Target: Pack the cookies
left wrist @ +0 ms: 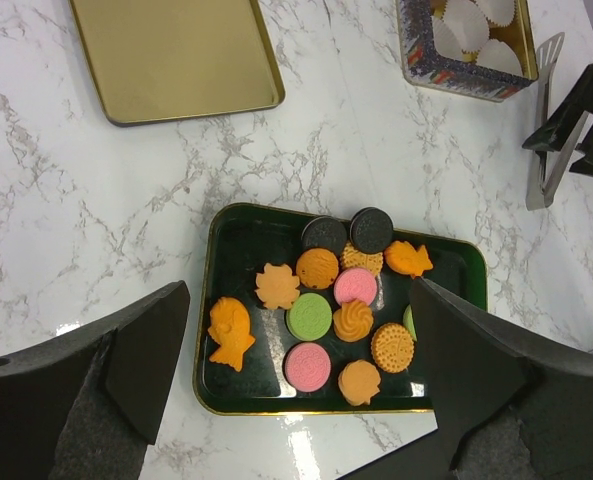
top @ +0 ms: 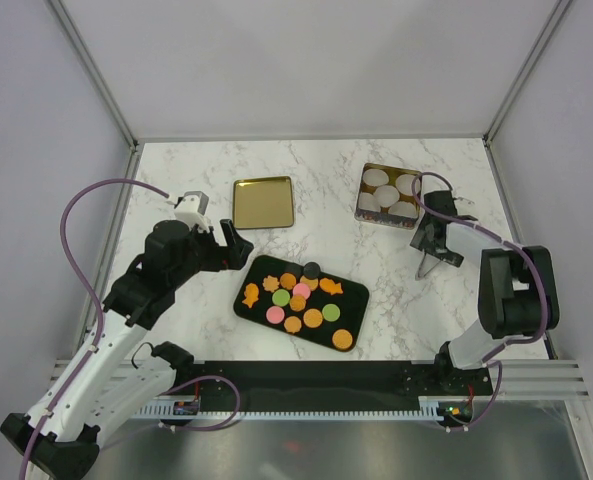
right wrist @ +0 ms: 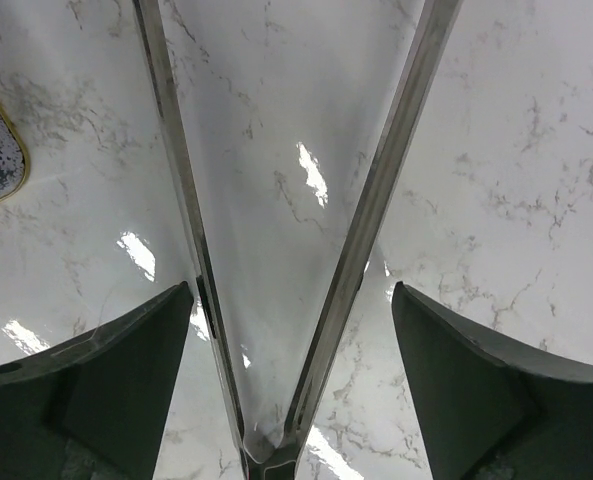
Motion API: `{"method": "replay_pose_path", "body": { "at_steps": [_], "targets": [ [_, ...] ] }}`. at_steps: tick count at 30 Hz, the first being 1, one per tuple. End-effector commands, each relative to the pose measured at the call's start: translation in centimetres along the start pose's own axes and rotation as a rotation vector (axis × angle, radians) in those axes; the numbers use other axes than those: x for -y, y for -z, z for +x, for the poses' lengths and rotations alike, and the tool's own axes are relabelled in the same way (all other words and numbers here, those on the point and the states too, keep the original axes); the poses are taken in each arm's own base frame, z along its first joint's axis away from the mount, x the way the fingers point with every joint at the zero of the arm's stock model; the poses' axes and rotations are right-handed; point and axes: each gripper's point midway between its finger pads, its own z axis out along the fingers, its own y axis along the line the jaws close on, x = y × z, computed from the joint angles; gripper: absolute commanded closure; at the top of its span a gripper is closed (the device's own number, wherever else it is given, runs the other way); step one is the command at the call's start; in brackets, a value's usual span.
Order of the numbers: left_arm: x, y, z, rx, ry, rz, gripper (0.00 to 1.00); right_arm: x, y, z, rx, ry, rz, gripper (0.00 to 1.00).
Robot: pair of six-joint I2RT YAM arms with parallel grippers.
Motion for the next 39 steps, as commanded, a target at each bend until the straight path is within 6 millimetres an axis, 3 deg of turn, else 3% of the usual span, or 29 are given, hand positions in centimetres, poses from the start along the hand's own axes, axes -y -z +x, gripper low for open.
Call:
{"method": "replay_pose_path", "body": {
  "at_steps": [1,8,13,24,36,39],
  "targets": [
    [0.6,0.3,-0.4,0.013,0.027,0.024,0.00,0.8,0.0,2.1,-0.050,-0.013,0.016,0.09],
    [0.6,0.4,-0.4,0.014,0.025,0.026,0.00,1.2,-0.9,3.9,-0.087,-0.135,0.048,0.05],
    [0.5,0.3,-0.4,0.015,0.024,0.023,0.00,0.2,-1.8,3.3,-0.094,-0.151,0.015,0.07],
    [0.6,0.3,-0.4,0.011,0.022,0.026,0.00,1.2,-3.1,2.6,-0.106,-0.209,0.001,0.12],
    [0.5,0.0,-0.1,-0.002,0.023,0.023,0.00,0.3,-4.3,4.7,-0.159,-0.217,-0.044,0.15],
    [0.5,0.0,-0.1,-0.003,0.023,0.023,0.00,-0.1,-4.7,5.2,-0.175,-0.212,-0.058,0.20]
  ]
}}
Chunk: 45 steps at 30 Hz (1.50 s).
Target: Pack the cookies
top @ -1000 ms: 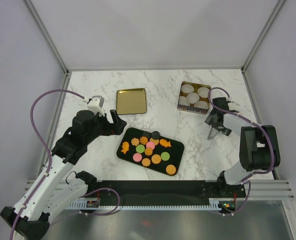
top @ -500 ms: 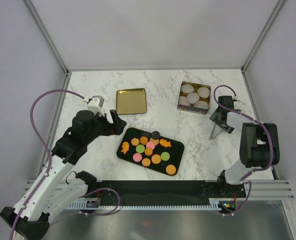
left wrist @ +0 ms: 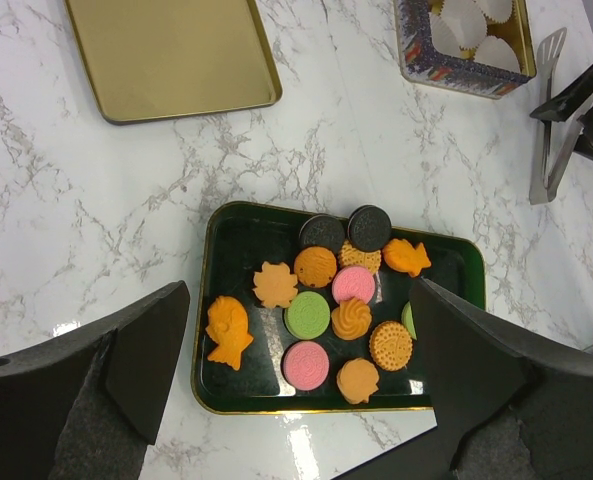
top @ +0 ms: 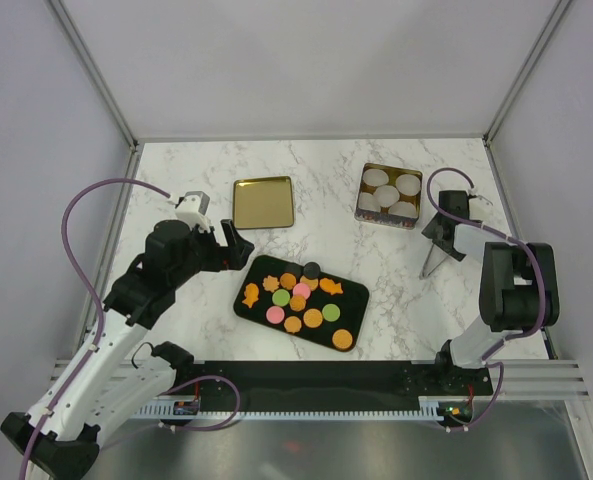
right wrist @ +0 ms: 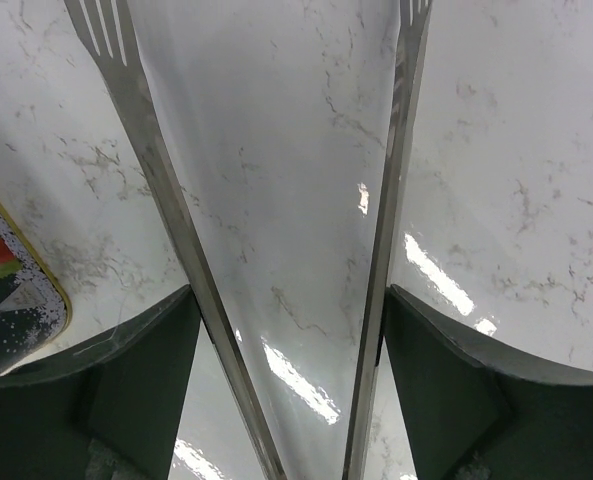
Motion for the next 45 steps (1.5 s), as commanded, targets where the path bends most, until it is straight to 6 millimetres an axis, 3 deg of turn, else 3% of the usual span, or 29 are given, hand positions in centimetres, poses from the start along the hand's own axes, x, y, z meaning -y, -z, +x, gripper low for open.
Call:
{"method": "replay_pose_path", "body": {
  "at_steps": [1,8,16,24,34,45],
  "targets": [
    [0.3,0.0,-0.1,0.000,0.025,0.011,0.00,1.5,-1.2,8.4,-0.277,0.016,-0.002,0.22],
    [0.2,-0.2,0.4,-0.013,0.035,0.007,0.00,1.1,-0.9,8.6,-0.283,0.026,-0.034,0.24],
    [0.3,-0.2,1.9,-0.056,0.057,0.025,0.00,1.3,-0.4,9.2,-0.300,0.040,-0.056,0.14],
    [0.1,0.0,2.7,-0.074,0.079,0.022,0.00,2.2,0.4,9.7,-0.316,0.057,-0.040,0.13],
    [0.1,0.2,2.7,-0.070,0.080,0.024,0.00,3.4,0.8,10.7,-0.366,0.085,0.018,0.20],
    [0.2,0.3,2.6,-0.065,0.077,0.032,0.00,3.4,0.2,11.4,-0.401,0.142,0.059,0.24]
  ]
}}
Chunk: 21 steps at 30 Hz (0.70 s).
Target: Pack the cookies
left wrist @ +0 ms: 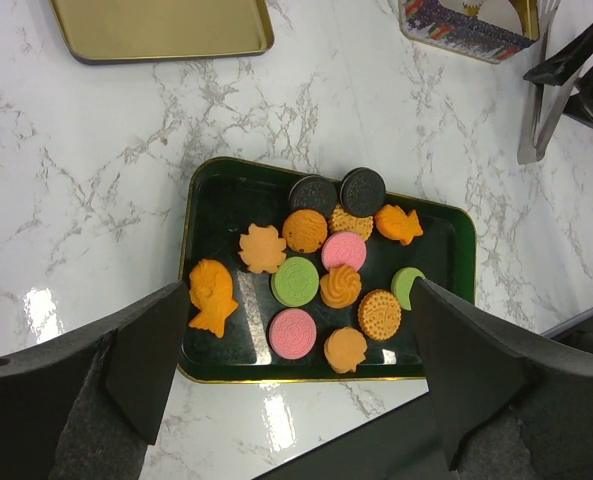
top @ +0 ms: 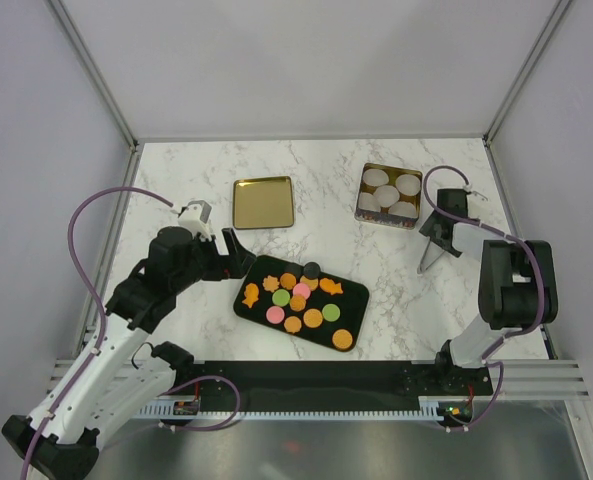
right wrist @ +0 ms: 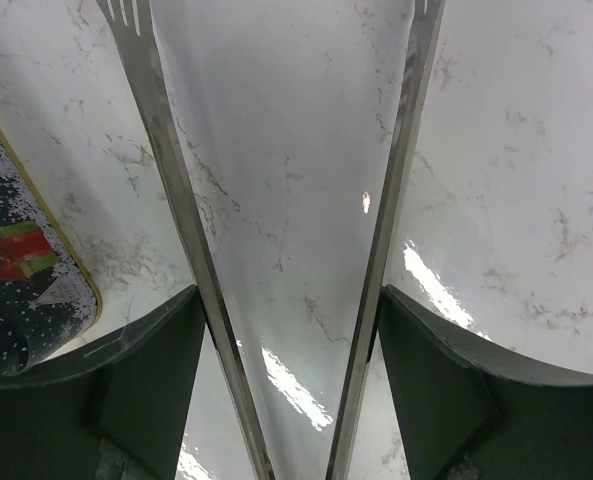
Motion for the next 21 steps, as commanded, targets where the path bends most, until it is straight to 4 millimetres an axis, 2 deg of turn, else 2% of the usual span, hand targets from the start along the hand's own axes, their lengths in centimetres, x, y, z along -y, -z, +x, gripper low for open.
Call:
{"method": "replay_pose_path", "body": {
  "at_steps": [1,6,10,11,13,14,17,21],
  "targets": [
    [0.4,0.2,-0.3,0.013,0.016,0.020,0.00,4.1,0.8,11.7,-0.414,0.096,0.104,0.25],
    [0.5,0.4,-0.3,0.017,0.016,0.023,0.00,4.0,1.0,11.6,-0.419,0.117,0.096,0.35],
    [0.4,0.5,-0.3,0.018,0.012,0.024,0.00,3.6,2.4,10.7,-0.401,0.130,0.054,0.39],
    [0.4,0.5,-0.2,0.016,0.013,0.021,0.00,3.0,3.2,9.6,-0.367,0.134,0.025,0.39],
    [0.4,0.5,-0.2,0.017,0.011,0.020,0.00,2.9,4.5,8.5,-0.343,0.142,0.014,0.39],
    [0.3,0.5,-0.3,0.019,0.010,0.018,0.00,2.0,5.7,7.0,-0.286,0.156,-0.020,0.39],
    [0.3,0.5,-0.3,0.018,0.010,0.017,0.00,0.7,8.6,4.8,-0.211,0.171,-0.087,0.38],
    [0.3,0.6,-0.4,0.022,0.009,0.016,0.00,-0.2,11.7,3.4,-0.185,0.214,-0.141,0.37]
  ]
}}
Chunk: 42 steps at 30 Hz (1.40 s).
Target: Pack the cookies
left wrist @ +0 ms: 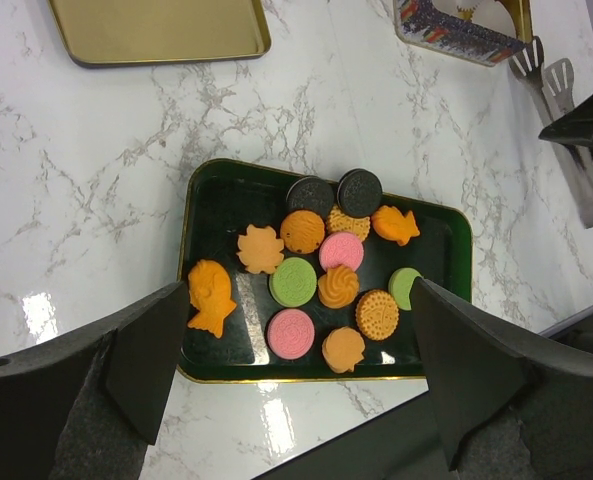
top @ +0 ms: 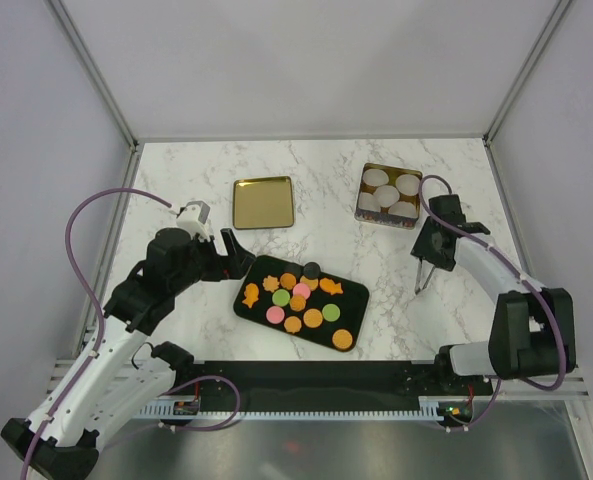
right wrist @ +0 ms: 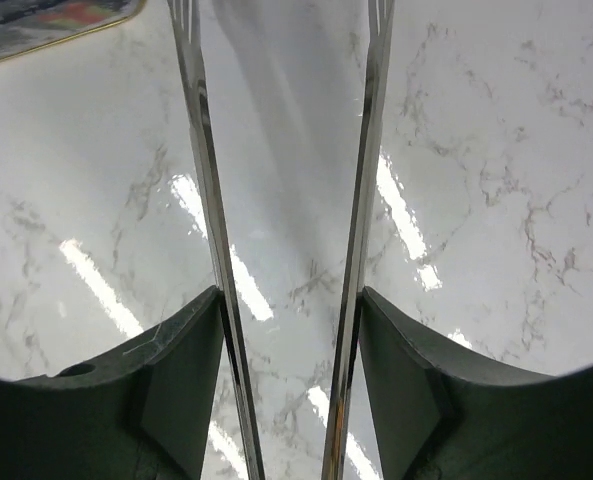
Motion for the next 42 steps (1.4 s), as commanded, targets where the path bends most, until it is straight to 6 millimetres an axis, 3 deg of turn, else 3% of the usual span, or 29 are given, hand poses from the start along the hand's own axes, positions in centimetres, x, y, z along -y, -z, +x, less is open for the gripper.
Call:
{"method": "replay_pose_path", "body": {
  "at_steps": [1,10,13,22,30,37,42],
  "targets": [
    [0.1,0.3,-0.2,0.012,0.011,0.004,0.00,-1.0,3.9,-1.5,0.023,0.053,-0.057,0.37],
    [-0.2,0.3,-0.6,0.026,0.009,-0.019,0.00,-5.9,11.2,-4.9,0.145,0.182,-0.187,0.37],
    [-0.2,0.4,-0.7,0.028,0.004,-0.017,0.00,-8.3,13.0,-4.8,0.146,0.248,-0.242,0.38],
    [-0.8,0.3,-1.1,0.043,0.000,-0.056,0.00,-12.2,15.5,-4.0,0.146,0.365,-0.314,0.42],
    [-0.9,0.2,-1.1,0.042,-0.005,-0.064,0.00,-16.1,17.7,0.3,0.074,0.514,-0.429,0.46],
    [-0.9,0.3,-1.0,0.036,-0.011,-0.060,0.00,-20.2,20.5,6.6,-0.009,0.724,-0.581,0.47],
    [0.0,-0.2,-0.1,-0.018,-0.007,-0.011,0.03,-22.0,21.6,8.1,-0.024,0.771,-0.634,0.47]
  ]
}}
